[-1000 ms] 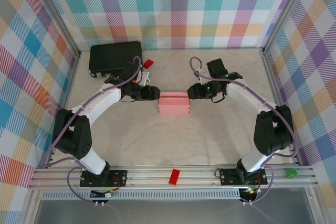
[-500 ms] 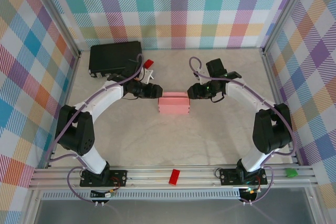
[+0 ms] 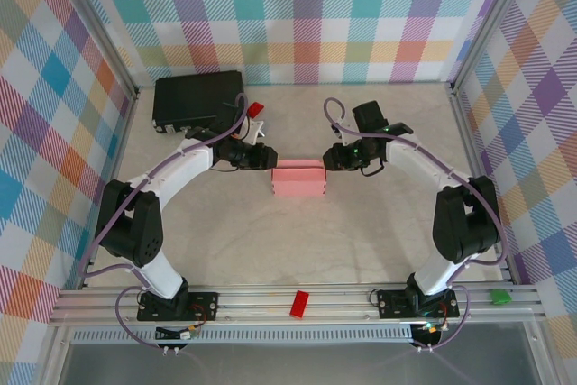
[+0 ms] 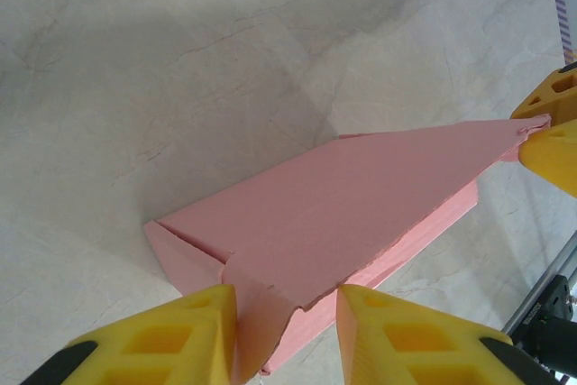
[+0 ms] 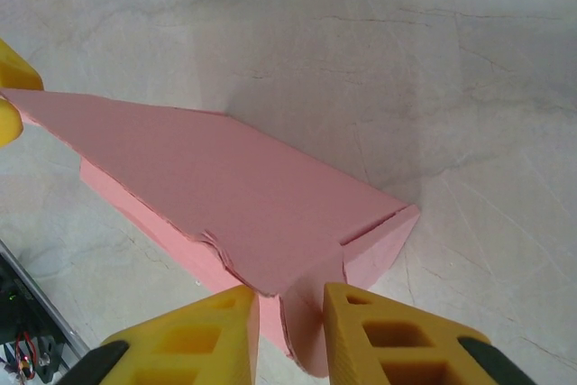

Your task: Fold the paper box

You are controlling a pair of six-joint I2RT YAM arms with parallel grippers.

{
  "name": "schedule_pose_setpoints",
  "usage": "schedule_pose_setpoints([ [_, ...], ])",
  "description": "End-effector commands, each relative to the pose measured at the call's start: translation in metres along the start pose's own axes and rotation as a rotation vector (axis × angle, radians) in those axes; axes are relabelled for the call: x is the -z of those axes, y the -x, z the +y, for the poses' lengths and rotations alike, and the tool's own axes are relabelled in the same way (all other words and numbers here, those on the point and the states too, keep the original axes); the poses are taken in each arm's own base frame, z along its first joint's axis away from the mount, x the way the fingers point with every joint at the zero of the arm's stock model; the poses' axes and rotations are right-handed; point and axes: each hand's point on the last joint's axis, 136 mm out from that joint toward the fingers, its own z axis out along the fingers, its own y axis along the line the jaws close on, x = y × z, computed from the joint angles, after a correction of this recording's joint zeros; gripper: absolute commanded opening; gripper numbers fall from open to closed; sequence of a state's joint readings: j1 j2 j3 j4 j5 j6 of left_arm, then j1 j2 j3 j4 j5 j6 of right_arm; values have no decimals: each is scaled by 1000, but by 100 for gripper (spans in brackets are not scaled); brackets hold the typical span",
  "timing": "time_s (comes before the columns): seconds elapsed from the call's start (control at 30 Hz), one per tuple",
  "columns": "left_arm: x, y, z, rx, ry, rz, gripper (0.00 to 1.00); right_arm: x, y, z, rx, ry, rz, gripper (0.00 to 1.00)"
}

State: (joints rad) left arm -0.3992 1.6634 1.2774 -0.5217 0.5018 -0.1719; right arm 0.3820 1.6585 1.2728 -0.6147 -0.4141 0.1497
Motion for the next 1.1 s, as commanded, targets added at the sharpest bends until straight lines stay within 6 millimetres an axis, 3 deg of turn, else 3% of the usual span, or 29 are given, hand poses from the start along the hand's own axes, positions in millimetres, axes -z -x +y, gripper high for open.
schedule_pose_setpoints([
  [0.0,0,-7,-8,8,-18,23,33,2,9,13,3,38,-8,25],
  [0.2,0,-11,-6,19,-12,32,30,1,9,13,-12,38,-3,23],
  [0.4,2,-13,-6,24,-11,35,40,0,9,13,-23,32,1,23],
  [0.8,5,-20,-7,33,-9,47,40,2,5,7,-33,0,14,22],
  [1.07,11,-22,-9,23,-4,46,46,3,1,5,-36,-15,23,23],
])
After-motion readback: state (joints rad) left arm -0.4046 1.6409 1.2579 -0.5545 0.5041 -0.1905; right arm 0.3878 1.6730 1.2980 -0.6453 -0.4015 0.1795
